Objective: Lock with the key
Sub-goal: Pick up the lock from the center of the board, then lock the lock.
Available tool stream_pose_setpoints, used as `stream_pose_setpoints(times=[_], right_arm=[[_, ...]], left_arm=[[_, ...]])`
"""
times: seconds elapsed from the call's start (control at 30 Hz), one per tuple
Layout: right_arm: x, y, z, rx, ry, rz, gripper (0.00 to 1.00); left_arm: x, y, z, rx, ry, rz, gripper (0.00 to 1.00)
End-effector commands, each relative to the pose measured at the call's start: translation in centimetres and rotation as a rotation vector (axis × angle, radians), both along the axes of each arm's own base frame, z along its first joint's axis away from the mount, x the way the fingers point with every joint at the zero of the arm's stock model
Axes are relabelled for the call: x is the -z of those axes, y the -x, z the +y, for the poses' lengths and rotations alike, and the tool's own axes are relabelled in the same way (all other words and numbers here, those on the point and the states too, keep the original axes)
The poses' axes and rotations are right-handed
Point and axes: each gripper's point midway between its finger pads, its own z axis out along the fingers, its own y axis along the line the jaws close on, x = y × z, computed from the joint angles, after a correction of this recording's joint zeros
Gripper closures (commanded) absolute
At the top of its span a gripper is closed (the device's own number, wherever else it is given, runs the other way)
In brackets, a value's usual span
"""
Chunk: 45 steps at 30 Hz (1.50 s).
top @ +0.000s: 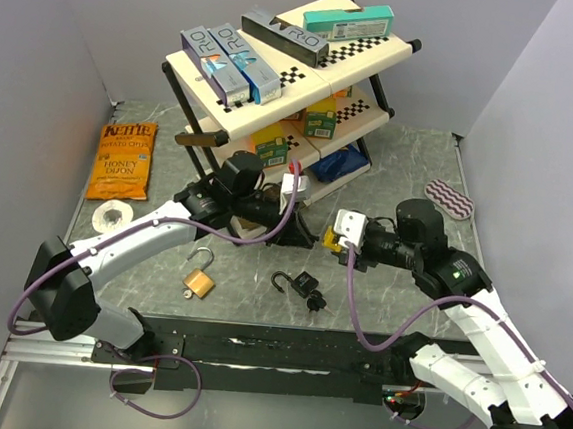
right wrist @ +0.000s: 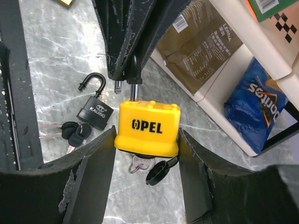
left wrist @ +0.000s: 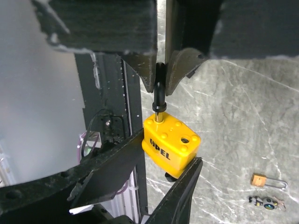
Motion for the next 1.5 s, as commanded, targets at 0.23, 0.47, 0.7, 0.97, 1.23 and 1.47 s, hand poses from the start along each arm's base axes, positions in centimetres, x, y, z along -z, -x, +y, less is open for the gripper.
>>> stream_pose_setpoints(times=[0.23,0.47,0.7,0.97,1.23,1.47], right_arm=[[-1.1,0.0,0.0,0.111,-0.055,0.138,0.00],[-0.6,1.5,0.2,0.111,-0.100,0.229,0.00],[-0.5,2.3,1.4,0.017,-0.108,0.261,0.12],[-1.1,2.8,2.5,-0.067,-0.128,0.261,0.41],[-2.8,3.0,3.3,-0.127,-0.154,0.250,0.50],[-2.5,3.3,3.5,-0.165,-0.140,0.247,1.00]], left_arm=[[-4.4,0.9,0.3,0.042,0.120,-0.067,0.99],[-5.9,1.1,0.2,0.076,0.169,-0.100,0.99],[-6.9,2.0,0.7,0.083,0.188,-0.079,0.99],[-7.0,2.2,0.6,0.084,0.202,-0.112,0.99],[-6.0,2.2,0.4,0.090,0.175,-0.148,0.99],[-5.8,2.2,-0.1,0.088,0.176,-0.172,0.99]])
